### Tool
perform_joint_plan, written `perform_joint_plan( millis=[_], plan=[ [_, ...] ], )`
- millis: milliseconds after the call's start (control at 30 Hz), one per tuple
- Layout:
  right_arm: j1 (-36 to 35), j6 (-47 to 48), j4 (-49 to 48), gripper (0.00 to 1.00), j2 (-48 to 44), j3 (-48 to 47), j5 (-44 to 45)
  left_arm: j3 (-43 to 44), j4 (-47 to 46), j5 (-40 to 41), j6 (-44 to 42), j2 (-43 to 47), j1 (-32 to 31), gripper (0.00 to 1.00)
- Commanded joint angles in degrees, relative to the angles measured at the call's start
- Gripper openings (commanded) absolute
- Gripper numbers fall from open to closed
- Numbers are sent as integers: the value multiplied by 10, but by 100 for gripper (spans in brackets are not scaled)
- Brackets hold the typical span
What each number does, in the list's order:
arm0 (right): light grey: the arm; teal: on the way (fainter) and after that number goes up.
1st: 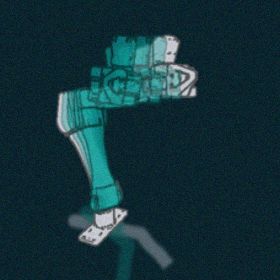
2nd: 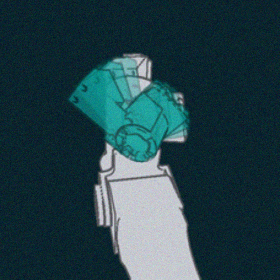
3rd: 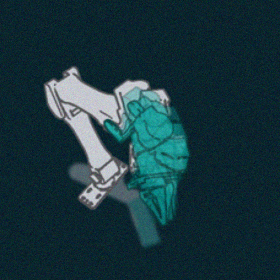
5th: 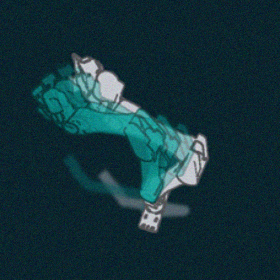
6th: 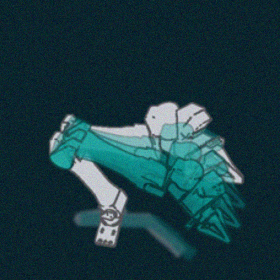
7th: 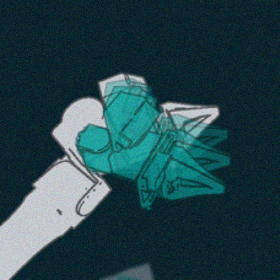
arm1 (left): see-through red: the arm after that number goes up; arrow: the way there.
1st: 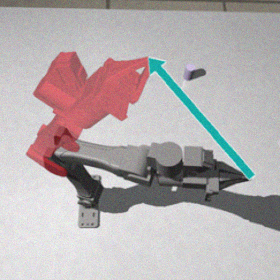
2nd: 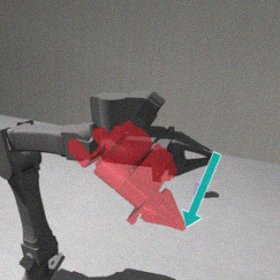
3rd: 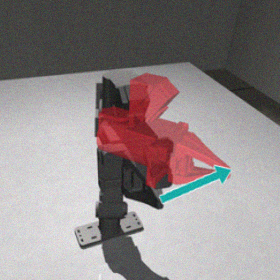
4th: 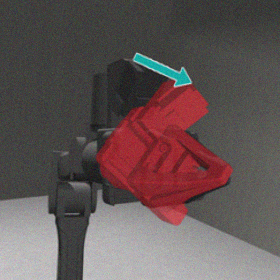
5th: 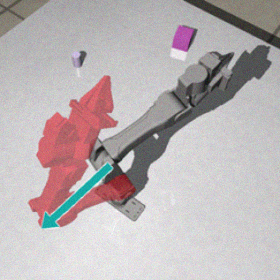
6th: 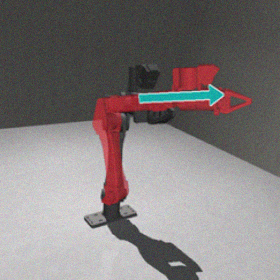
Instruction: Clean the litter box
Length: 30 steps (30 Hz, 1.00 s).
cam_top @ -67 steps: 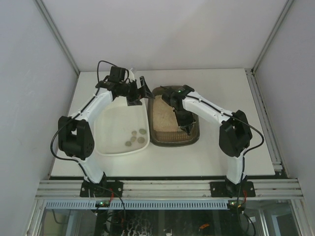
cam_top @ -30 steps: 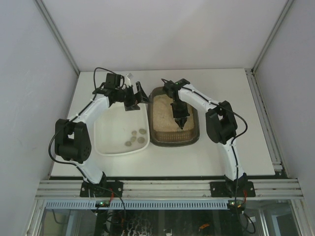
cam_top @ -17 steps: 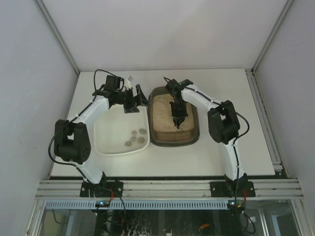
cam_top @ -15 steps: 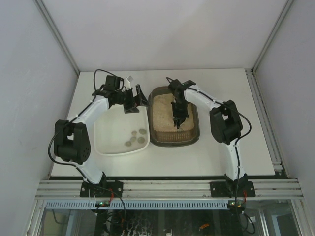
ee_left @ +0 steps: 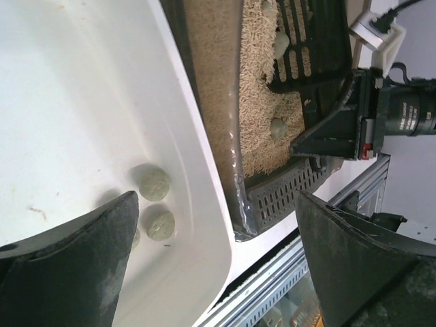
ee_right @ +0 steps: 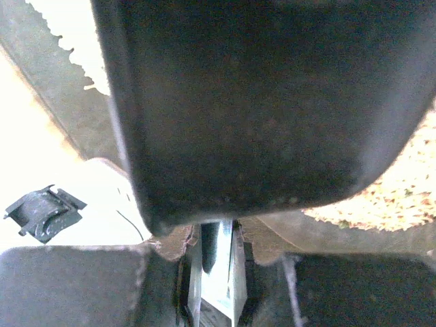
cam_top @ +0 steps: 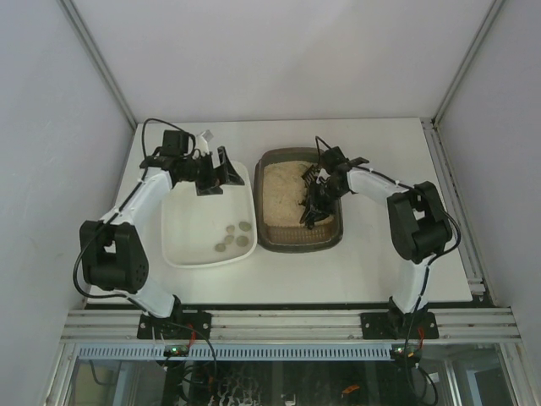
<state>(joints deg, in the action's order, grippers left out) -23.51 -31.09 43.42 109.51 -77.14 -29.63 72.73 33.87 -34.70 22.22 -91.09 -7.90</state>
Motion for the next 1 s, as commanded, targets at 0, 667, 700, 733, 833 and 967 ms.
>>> perform_joint_plan(
  millis=[0, 667, 700, 733, 833, 967],
  plan=[
    [-1, -25, -67, 0, -55, 28, -65, -13, 30, 12, -41, 32, 15, 100],
    [0, -136, -518, 0, -218, 344, -177, -140, 88, 171, -181, 210, 64, 100],
    [1, -149, -569, 0, -229, 370, -176, -148, 87, 177, -185, 223, 64, 100],
    [3, -161, -616, 0, -236, 390, -180, -153, 89, 185, -191, 228, 65, 100],
    [6, -224, -791, 0, -240, 446, -215, -162, 98, 203, -195, 220, 68, 100],
    [6, -349, -1072, 0, -204, 503, -233, -192, 93, 201, -191, 233, 71, 100]
  ],
)
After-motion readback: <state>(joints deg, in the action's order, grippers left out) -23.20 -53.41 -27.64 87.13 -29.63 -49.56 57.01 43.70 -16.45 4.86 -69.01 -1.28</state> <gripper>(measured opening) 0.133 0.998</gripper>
